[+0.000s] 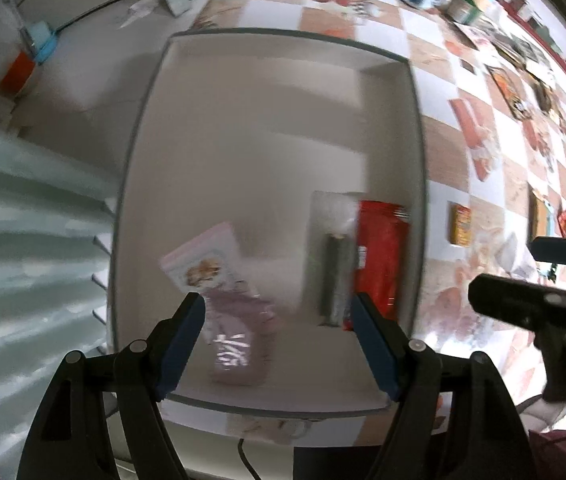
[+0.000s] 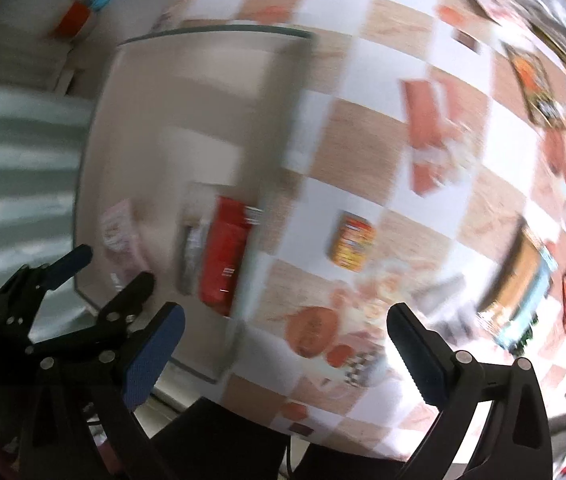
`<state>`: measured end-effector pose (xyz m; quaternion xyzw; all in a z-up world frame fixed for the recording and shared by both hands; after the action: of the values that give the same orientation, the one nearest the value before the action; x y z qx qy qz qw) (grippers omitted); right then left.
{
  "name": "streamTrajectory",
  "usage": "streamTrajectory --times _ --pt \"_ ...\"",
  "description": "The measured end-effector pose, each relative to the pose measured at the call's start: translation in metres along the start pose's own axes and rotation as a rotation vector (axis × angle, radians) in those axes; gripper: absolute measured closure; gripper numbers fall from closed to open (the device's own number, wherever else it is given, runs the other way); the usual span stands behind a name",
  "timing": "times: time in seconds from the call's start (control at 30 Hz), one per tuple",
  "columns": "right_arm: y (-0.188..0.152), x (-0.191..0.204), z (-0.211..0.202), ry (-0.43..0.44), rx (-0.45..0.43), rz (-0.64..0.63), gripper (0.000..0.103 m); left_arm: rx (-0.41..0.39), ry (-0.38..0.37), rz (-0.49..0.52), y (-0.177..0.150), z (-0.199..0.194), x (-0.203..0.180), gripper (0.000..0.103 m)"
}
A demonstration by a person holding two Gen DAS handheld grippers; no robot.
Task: Organize snacks
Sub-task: 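Open both tools to release the packets into the white tray, then move both tools back over the remaining snacks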
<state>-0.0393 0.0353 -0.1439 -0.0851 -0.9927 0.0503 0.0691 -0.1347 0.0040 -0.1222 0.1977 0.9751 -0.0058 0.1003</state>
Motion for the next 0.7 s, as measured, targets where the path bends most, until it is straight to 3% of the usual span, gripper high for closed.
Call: streamTrajectory --times 0.33,0.7 --pt "-0.026 -0.073 0.018 -0.054 0.040 0.126 0.001 0.030 -0.019 0.087 0.002 0.002 -0.052 0.025" --pt "-0.049 -0.135 0.039 -0.059 0.067 0.249 0.001 0.045 -0.035 0.193 0.005 0.004 -0.110 0.024"
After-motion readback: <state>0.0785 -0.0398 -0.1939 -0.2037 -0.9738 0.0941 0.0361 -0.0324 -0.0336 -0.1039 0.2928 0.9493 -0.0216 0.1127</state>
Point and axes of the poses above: each gripper's, at about its wrist camera, not at the fingertips, and z roughly the way its jaws point, x to its left, y to its top, the point moved 9 cm from there along z, roughly the way its jaws point, and after that the axes turned 9 degrees about -y, right-handed, at the moved point
